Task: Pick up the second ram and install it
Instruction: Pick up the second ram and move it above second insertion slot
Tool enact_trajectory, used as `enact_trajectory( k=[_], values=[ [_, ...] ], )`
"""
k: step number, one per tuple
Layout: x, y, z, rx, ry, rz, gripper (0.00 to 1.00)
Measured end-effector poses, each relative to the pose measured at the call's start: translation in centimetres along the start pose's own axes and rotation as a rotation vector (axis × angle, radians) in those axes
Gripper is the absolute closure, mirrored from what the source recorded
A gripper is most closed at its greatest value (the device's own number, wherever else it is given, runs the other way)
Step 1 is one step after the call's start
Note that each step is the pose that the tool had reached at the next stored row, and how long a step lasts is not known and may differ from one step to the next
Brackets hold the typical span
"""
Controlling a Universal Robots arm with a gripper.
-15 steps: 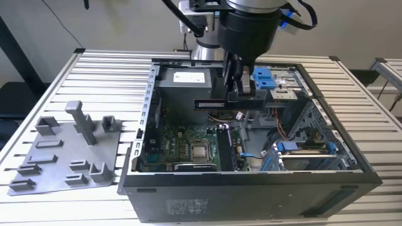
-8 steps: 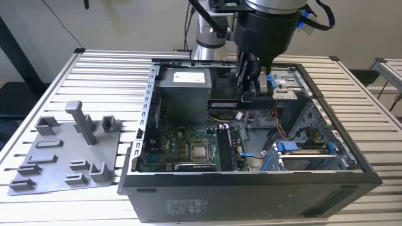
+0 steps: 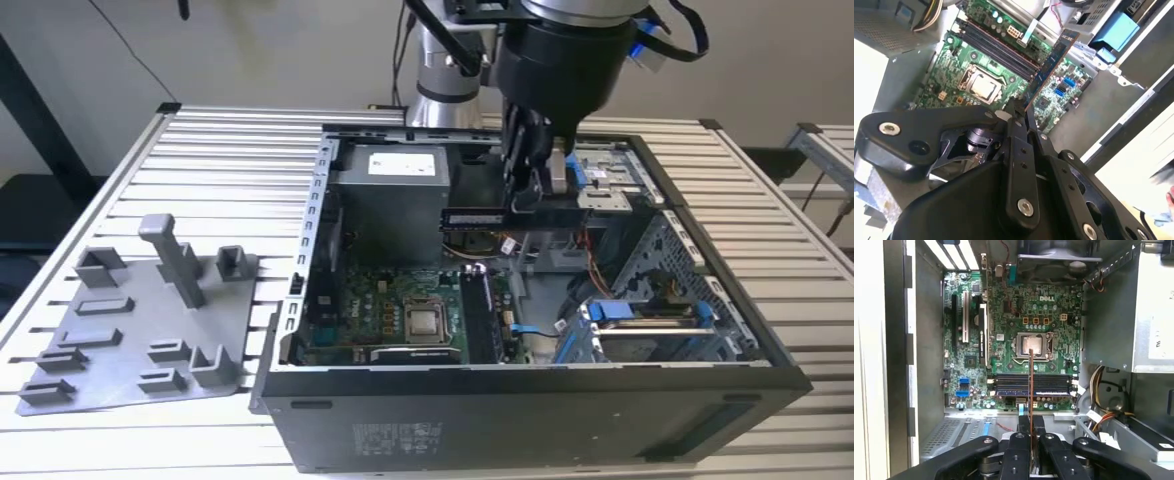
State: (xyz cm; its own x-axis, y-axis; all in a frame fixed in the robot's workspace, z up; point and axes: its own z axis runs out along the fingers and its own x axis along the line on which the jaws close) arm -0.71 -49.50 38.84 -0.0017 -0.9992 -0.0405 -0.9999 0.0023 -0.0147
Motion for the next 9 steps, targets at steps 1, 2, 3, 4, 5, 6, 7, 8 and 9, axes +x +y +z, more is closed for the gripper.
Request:
enact_trajectory(
  k=[1, 2, 3, 4, 5, 6, 7, 8, 9],
  values=[
    [-0.3, 0.01, 0.01, -0.0001, 0.0001, 0.0, 0.86],
    [-0.6, 0.01, 0.03, 0.0, 0.0001, 0.001, 0.86],
    [-0.9, 0.01, 0.05, 0.0, 0.0001, 0.001, 0.86],
    [-1.26, 0.01, 0.07, -0.0001, 0.0003, 0.001, 0.86],
    [-1.59, 0.01, 0.09, 0.0, 0.0002, 0.001, 0.86],
    [-1.95, 0.01, 0.12, 0.0, 0.0002, 0.001, 0.86],
    [-2.31, 0.01, 0.14, 0.0, 0.0002, 0.001, 0.86],
    [-2.7, 0.01, 0.17, 0.0, 0.0001, 0.001, 0.86],
    [-3.08, 0.01, 0.2, 0.0, 0.0001, 0.001, 0.86]
  ],
)
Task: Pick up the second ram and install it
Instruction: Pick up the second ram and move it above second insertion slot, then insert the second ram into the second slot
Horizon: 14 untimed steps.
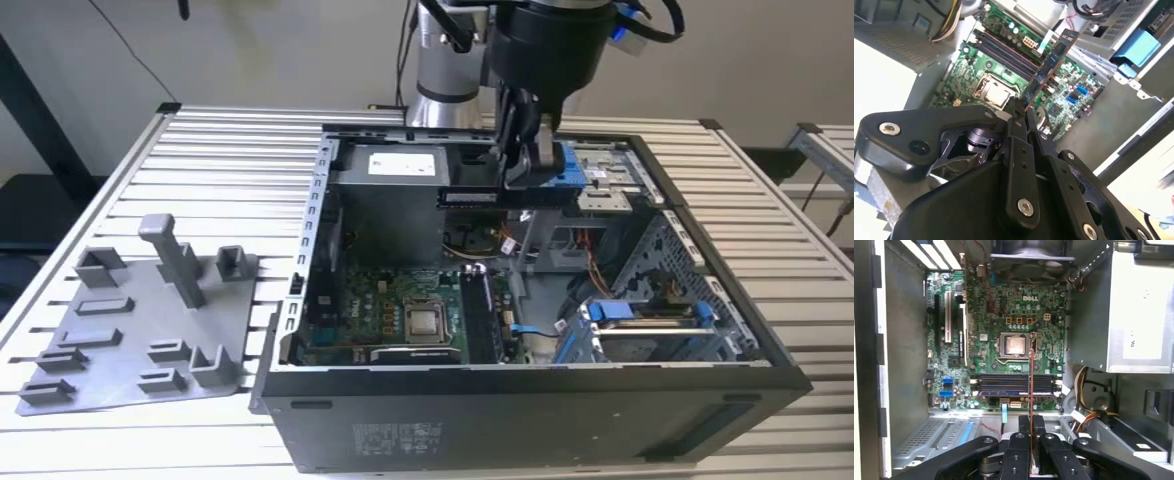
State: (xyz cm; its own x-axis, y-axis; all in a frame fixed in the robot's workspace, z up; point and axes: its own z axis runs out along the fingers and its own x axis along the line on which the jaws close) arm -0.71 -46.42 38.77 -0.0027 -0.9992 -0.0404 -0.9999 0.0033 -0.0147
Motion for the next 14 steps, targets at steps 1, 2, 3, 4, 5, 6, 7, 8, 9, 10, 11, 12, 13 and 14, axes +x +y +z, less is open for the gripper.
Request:
enact_trajectory(
  k=[1, 2, 3, 4, 5, 6, 7, 8, 9, 10, 11, 12, 13, 14],
  values=[
    [-0.38, 0.0, 0.02, 0.0, 0.0, 0.0, 0.86],
    [-0.75, 0.0, 0.05, 0.0, 0.0001, 0.0, 0.86],
    [-1.11, 0.0, 0.08, 0.0, 0.0, 0.0, 0.86],
    [-1.46, 0.01, 0.1, 0.0, 0.0, 0.0, 0.86],
    [-1.71, 0.01, 0.13, -0.0001, 0.0, 0.0, 0.86],
    [-1.86, 0.0, 0.14, -0.0001, 0.0002, 0.0, 0.86],
    [-1.87, 0.0, 0.15, 0.0, -0.0001, 0.0, 0.86],
    [-1.87, 0.0, 0.16, -0.0001, 0.0001, 0.0, 0.86],
    [-1.87, 0.0, 0.17, -0.0001, 0.0001, 0.0, 0.86],
    [-1.86, 0.01, 0.19, 0.0, -0.0001, 0.0, 0.86],
    [-1.85, 0.01, 0.19, 0.0, 0.0, 0.0, 0.86],
    [-1.85, 0.01, 0.19, 0.0, 0.0, 0.0, 0.86],
    [-1.85, 0.01, 0.19, 0.0, -0.0001, 0.0, 0.86],
    [-1.85, 0.01, 0.19, 0.0, 0.0, 0.0, 0.86]
  ],
)
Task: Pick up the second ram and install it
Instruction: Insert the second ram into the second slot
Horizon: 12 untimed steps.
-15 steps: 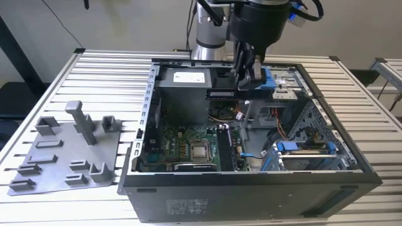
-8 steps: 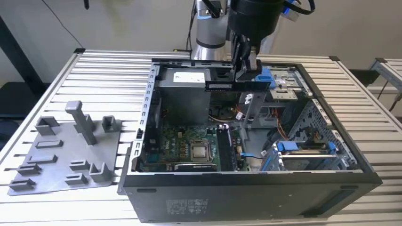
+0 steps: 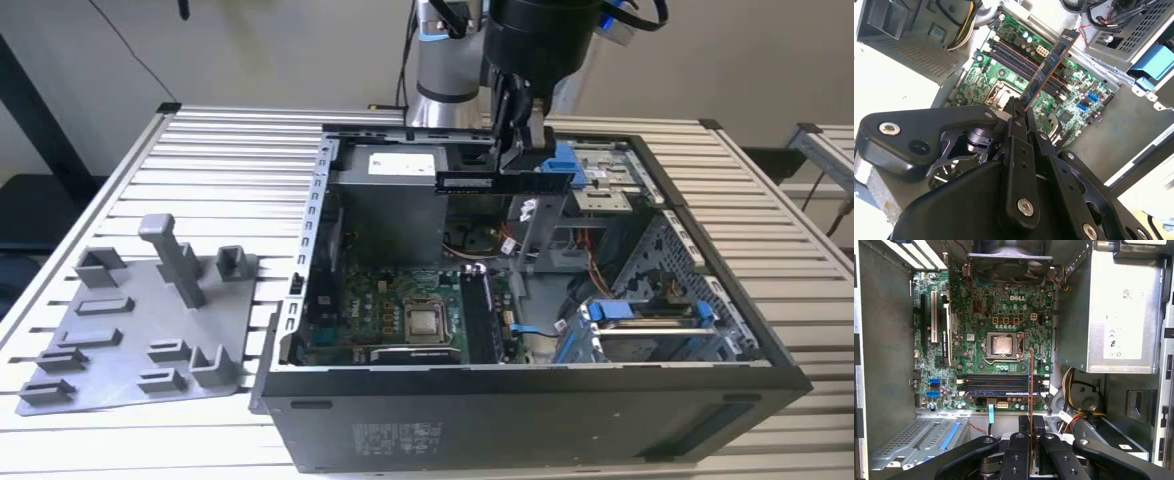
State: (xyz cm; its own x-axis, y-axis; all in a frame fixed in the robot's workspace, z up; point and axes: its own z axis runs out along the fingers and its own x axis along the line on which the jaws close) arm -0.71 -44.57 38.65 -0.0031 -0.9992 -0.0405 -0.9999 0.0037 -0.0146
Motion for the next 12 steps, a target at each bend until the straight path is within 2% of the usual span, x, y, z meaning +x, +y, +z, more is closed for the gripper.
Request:
enact_trajectory(
  k=[9, 12],
  values=[
    [0.0, 0.0, 0.0, 0.0003, 0.0003, 0.005, 0.86],
    [0.0, -0.01, 0.01, 0.0019, 0.001, 0.046, 0.86]
  ],
)
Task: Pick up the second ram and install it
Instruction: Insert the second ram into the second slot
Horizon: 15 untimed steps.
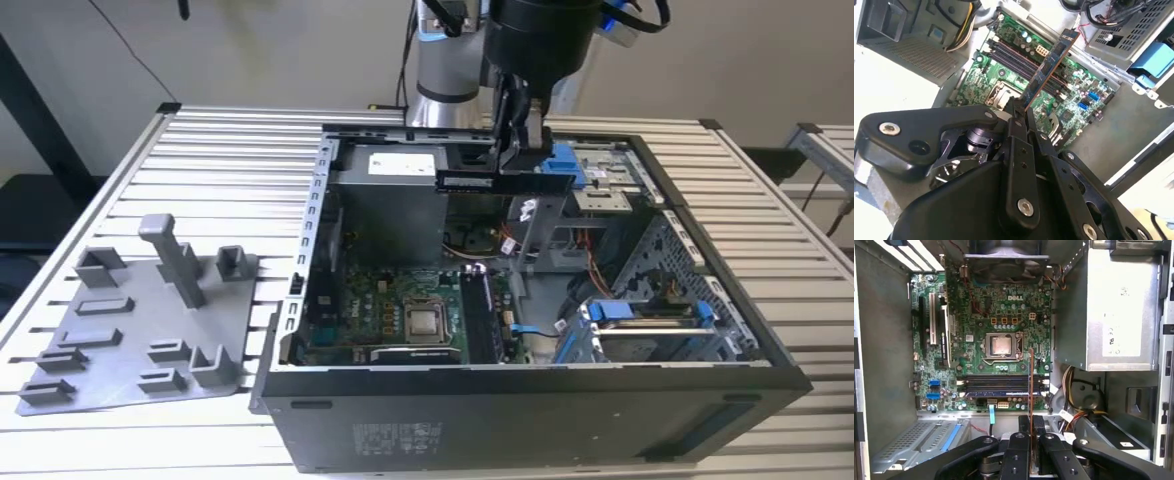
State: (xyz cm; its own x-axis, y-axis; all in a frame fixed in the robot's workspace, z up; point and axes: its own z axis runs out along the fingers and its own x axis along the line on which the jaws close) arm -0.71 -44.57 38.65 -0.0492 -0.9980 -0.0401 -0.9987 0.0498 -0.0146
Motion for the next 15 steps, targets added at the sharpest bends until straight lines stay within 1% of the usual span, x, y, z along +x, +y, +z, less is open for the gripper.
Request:
enact_trajectory(
  k=[5, 15],
  values=[
    [0.01, 0.0, 0.04, 0.0033, 0.001, 0.081, 0.86],
    [0.01, 0.01, 0.12, 0.0106, 0.0037, 0.263, 0.86]
  ],
)
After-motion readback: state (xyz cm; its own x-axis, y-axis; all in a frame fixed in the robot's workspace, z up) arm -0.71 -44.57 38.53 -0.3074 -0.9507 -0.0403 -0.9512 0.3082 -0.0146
